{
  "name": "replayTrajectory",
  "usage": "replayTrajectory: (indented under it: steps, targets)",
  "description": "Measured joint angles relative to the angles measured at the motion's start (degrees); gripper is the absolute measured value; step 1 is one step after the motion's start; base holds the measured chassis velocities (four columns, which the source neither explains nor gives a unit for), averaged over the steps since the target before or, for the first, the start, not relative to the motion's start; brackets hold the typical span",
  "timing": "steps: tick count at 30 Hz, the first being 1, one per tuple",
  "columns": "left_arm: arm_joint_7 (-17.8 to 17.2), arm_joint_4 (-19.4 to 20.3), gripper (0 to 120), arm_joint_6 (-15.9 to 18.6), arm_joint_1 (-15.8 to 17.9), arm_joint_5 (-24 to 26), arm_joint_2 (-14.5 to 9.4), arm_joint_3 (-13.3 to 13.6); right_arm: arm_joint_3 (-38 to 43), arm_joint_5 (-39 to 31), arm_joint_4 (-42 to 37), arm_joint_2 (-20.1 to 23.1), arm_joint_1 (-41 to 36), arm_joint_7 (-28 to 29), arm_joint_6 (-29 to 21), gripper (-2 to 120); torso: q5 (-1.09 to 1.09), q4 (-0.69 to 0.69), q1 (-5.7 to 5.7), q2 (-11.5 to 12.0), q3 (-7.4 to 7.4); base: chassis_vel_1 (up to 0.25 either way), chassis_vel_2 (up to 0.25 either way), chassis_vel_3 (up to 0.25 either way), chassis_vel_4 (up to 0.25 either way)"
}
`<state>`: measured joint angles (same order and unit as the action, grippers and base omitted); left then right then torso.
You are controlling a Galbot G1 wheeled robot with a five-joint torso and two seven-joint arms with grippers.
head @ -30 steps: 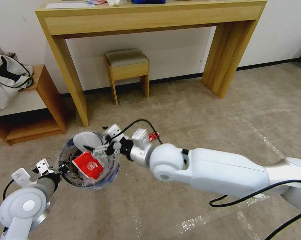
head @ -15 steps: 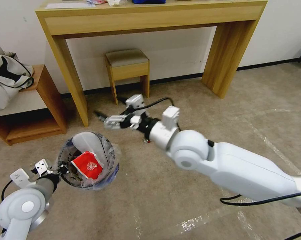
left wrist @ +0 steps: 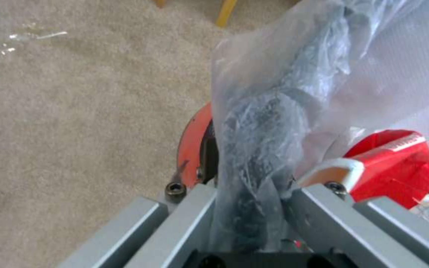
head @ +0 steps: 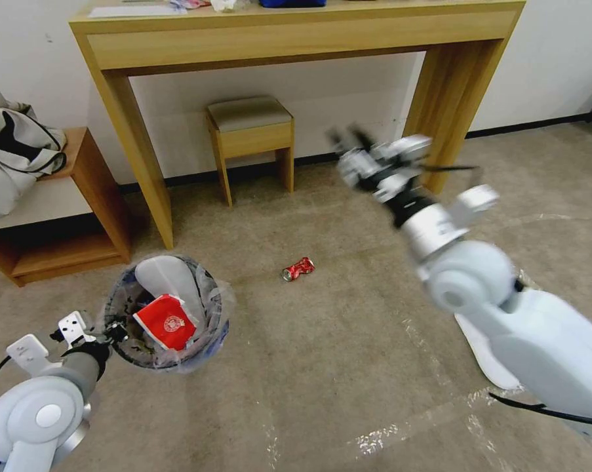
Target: Pick up the trash bin and place the garbage on the floor into it.
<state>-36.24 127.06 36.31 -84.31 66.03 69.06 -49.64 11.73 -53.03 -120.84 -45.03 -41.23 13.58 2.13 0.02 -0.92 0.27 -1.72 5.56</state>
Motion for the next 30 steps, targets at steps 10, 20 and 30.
replayTrajectory:
  steps: [10,20,30]
  targets:
    - [0.55,1.12,0,-0.41,-1.11,-1.45,0.43,-0.85,15.15,7.91,-2.43,-3.98,-15.71,-2.85,4.64,0,-0.02,0.0,0.0,0.0,0.0,0.0,0.0,0.0,0.0]
    - [1.18,1.33,0,-0.62,-1.83,-2.27,0.35,-1.18,19.46,12.67,-4.0,-7.22,-24.32,-4.06,6.85,15,-0.02,0.0,0.0,0.0,0.0,0.0,0.0,0.0,0.0]
    - [1.87,1.67,0,-0.99,-2.42,-3.27,0.65,-1.21,22.88,16.54,-5.1,-9.26,-32.76,-4.5,8.79,0,-0.02,0.0,0.0,0.0,0.0,0.0,0.0,0.0,0.0]
